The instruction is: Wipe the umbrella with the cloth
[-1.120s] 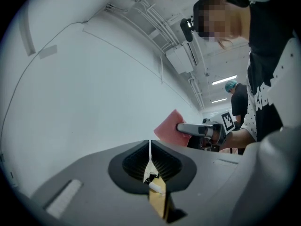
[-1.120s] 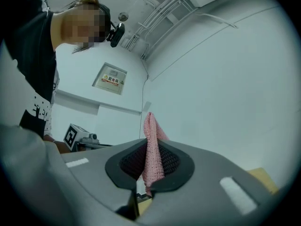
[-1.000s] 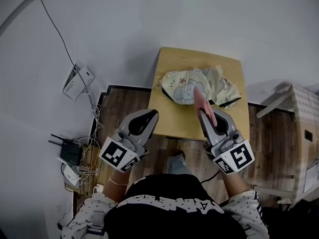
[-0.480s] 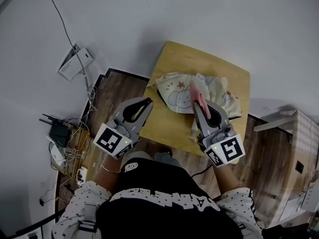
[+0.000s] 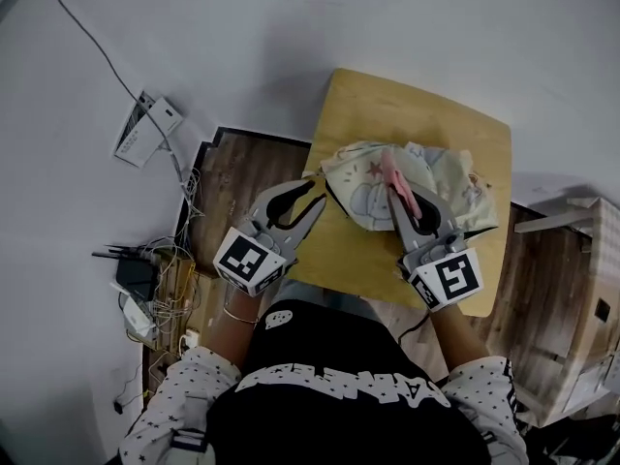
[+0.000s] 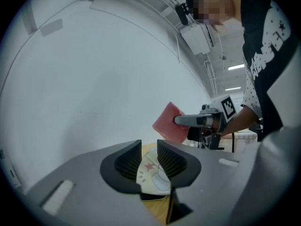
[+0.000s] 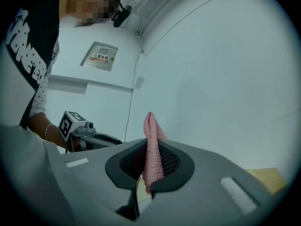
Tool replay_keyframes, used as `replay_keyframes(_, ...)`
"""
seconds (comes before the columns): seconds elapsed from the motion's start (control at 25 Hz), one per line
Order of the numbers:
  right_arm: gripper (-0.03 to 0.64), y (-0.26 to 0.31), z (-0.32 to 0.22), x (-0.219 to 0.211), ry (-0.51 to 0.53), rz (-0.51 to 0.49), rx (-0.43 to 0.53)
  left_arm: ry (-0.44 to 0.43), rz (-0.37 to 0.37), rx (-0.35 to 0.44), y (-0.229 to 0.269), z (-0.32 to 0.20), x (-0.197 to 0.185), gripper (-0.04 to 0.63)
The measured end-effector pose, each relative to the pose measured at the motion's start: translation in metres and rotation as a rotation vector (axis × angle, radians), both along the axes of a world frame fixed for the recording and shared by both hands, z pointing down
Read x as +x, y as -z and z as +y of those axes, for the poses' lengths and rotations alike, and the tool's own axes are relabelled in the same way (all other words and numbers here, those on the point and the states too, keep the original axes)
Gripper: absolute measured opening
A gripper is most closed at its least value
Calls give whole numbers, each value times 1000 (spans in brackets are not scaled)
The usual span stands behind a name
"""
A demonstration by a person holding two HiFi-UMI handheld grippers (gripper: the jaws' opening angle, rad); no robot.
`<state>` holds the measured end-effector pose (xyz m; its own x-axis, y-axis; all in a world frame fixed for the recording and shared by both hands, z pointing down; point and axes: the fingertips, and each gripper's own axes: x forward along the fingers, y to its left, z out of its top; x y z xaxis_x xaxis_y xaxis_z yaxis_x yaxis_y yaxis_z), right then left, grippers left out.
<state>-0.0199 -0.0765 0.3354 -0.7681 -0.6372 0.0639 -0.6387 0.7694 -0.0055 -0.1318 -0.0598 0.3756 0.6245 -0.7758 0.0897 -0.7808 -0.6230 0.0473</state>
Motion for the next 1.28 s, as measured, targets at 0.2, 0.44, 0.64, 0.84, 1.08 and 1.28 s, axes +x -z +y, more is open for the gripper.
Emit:
replay_keyframes(0.2,32,-24,-21,-15,-51,53,-45,-99,-18,-86,-40,-34,-2,114)
replay_keyframes(0.44,32,-49,-42,-25,-88,159,-70,-198,-50,-230,-99,-66,3,142)
replay_keyframes(0.64,34,-65,-51,-25,-142,222,-118,-251,-62,-318,-135,-84,9,186)
replay_keyframes(0.84,34,-80,-62,-31,-160,253,-116,-280,-54,-349,-149,-93,13,178)
replay_keyframes(1.08,34,-100,-77,-36,-161,307,-83,-295,-21,-355,-147,-94,15,47)
replay_keyframes(1.28,32,-123,-83,-46,-137,347,-114,-323,6,-352,-140,-92,16,25)
